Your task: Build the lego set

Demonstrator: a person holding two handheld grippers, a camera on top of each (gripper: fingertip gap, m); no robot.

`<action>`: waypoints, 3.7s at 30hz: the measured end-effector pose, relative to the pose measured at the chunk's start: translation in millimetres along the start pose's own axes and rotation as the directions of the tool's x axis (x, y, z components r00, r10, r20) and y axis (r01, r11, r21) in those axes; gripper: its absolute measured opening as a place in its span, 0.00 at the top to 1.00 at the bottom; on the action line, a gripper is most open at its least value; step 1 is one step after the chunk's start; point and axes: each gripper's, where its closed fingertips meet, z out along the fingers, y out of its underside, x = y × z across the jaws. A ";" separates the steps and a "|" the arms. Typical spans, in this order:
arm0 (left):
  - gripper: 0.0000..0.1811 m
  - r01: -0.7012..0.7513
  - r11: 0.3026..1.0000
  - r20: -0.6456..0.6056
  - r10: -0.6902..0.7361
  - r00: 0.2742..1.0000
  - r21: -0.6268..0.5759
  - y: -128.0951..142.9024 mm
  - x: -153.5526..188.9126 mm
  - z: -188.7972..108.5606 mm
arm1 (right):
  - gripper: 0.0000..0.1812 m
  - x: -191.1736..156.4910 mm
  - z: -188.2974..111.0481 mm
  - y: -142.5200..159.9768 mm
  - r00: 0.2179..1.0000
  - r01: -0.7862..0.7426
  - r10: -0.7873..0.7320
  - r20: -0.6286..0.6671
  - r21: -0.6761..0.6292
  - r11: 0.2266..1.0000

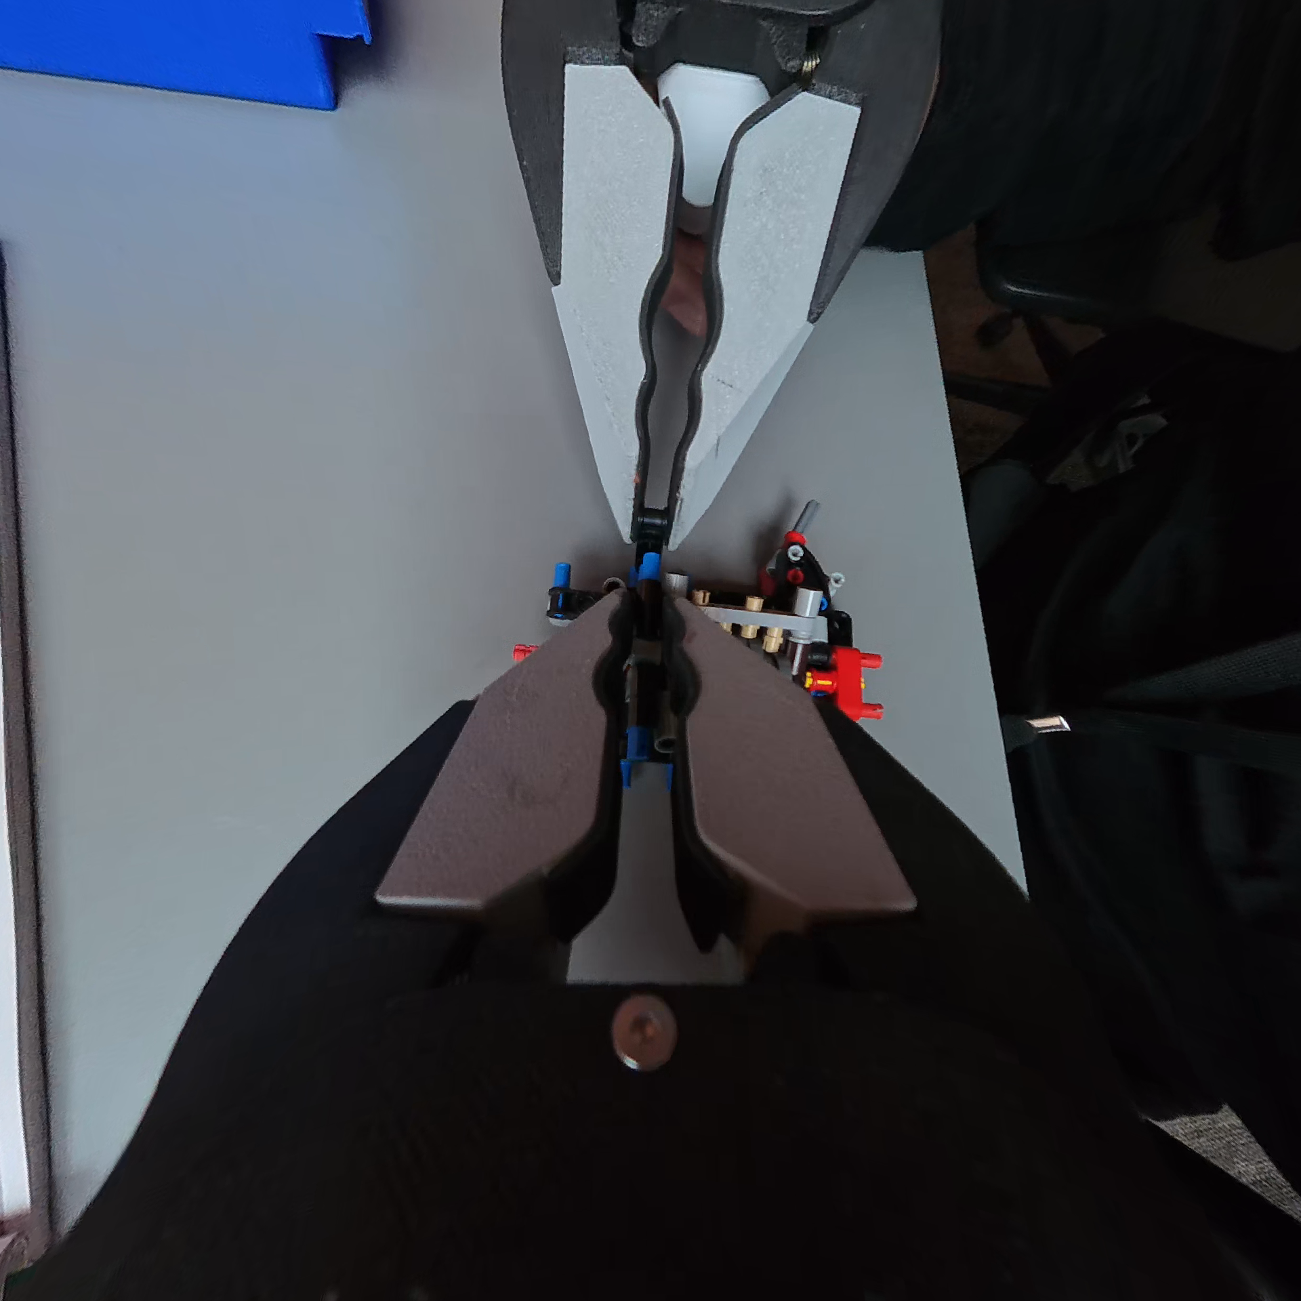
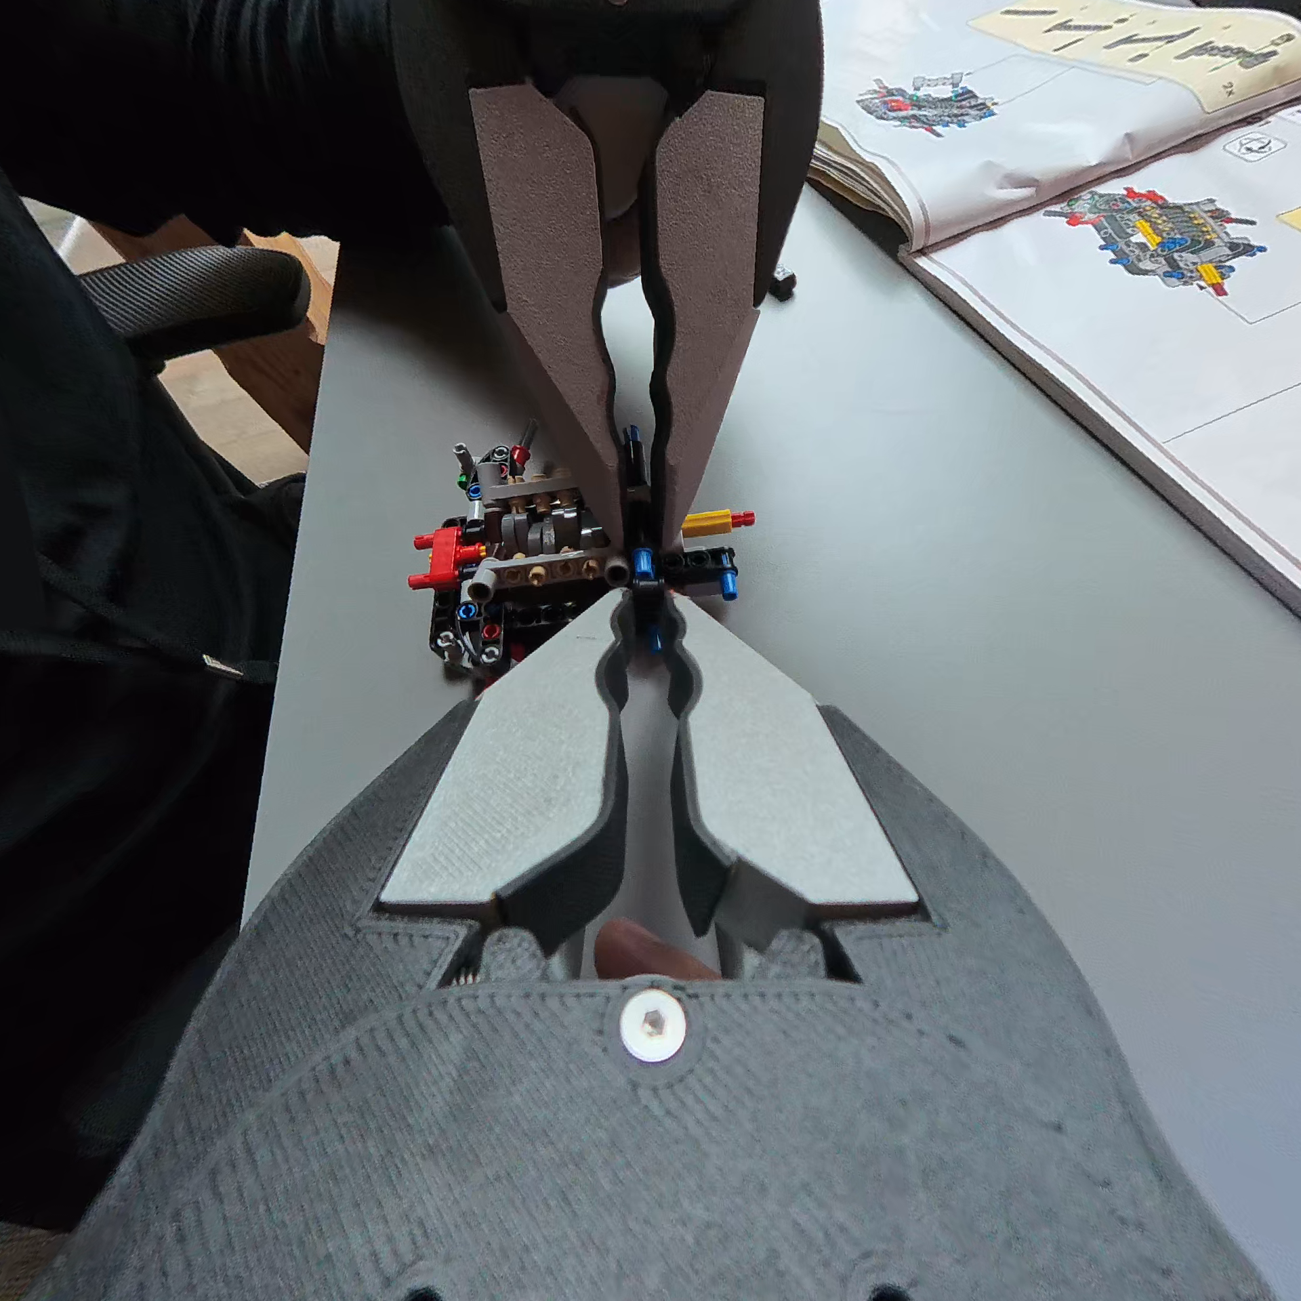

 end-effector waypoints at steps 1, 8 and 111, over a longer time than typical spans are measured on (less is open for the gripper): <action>0.98 0.002 1.000 -0.001 -0.002 1.000 0.001 -0.1 -0.1 0.0 | 0.98 0.0 0.0 -0.1 1.000 0.002 -0.002 -0.001 -0.001 1.000; 0.97 0.006 1.000 0.002 -0.006 1.000 0.004 0.1 0.1 0.1 | 0.98 0.0 0.4 -1.2 1.000 0.000 0.000 -0.003 0.004 1.000; 0.98 0.095 0.984 0.010 -0.097 0.995 0.148 -0.8 -3.7 -2.0 | 0.98 2.6 7.2 -0.1 0.988 0.110 -0.105 0.113 -0.033 0.993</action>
